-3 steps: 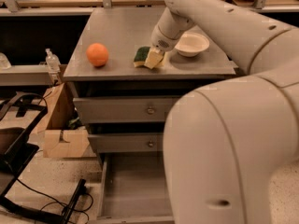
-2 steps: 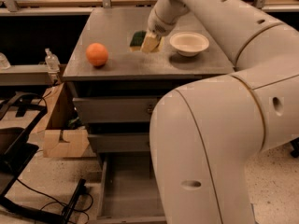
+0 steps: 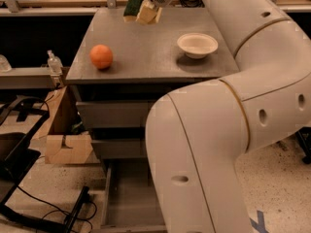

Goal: Pick sponge from bottom drawer and place on counter

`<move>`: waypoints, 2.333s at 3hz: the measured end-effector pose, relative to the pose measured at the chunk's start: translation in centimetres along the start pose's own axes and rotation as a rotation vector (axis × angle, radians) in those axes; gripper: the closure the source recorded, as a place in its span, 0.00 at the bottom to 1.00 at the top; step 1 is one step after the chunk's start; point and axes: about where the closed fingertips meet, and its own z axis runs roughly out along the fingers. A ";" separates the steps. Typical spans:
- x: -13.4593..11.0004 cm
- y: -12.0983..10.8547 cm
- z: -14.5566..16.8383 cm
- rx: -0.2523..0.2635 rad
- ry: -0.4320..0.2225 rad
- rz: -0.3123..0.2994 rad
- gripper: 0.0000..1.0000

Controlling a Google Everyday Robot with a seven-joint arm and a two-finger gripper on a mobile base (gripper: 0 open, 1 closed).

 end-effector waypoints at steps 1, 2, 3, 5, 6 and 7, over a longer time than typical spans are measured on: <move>0.0 0.0 0.0 0.000 -0.001 -0.001 1.00; 3.1 0.0 1.9 0.009 0.043 0.053 1.00; 6.1 0.3 4.7 0.025 0.068 0.106 1.00; 7.9 2.2 10.1 0.023 0.040 0.141 1.00; 7.8 2.6 10.9 0.017 0.036 0.140 0.78; 7.8 2.7 11.2 0.013 0.037 0.139 0.56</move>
Offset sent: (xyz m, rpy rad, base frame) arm 0.0168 -0.0493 -0.0723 -0.0088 0.0534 -0.1696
